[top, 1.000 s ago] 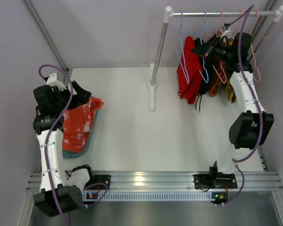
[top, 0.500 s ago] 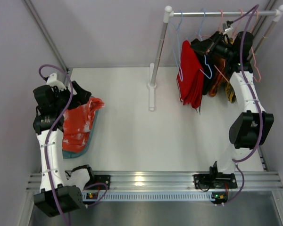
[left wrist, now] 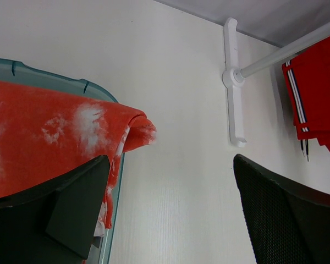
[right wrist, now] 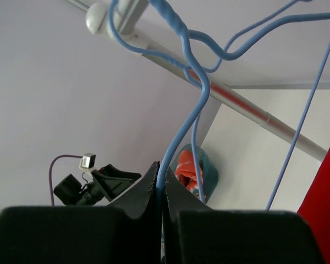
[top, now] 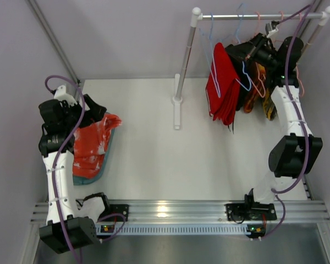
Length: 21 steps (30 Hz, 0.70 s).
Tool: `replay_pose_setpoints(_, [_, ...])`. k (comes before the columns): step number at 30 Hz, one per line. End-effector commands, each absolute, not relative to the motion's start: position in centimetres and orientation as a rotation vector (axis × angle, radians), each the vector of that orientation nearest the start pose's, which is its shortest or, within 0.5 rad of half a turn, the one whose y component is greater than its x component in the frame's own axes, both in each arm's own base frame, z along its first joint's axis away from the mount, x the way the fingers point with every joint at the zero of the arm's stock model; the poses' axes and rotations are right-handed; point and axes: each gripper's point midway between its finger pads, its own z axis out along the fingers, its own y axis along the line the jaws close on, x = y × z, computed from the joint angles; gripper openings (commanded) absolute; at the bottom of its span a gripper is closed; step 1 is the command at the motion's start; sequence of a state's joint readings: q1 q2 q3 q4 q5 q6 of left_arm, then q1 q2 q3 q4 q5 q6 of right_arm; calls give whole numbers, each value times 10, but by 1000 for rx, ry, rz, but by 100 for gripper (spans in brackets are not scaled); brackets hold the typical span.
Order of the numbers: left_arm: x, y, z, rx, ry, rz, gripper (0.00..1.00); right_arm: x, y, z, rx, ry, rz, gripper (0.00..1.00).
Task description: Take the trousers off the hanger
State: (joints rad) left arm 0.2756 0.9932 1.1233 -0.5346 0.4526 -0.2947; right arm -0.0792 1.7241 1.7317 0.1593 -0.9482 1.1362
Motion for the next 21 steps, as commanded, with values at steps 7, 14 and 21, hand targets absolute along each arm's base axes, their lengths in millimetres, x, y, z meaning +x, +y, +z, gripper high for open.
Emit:
replay_pose_setpoints(7, [322, -4, 321, -204, 1862, -459, 99, 374, 122, 550, -237, 1334, 1327, 0])
replay_pose_setpoints(14, [324, -5, 324, -146, 1851, -444, 99, 335, 129, 529, -254, 1367, 1333, 0])
replay_pose_setpoints(21, [324, -7, 326, -72, 1838, -404, 99, 267, 135, 535, -284, 1346, 1267, 0])
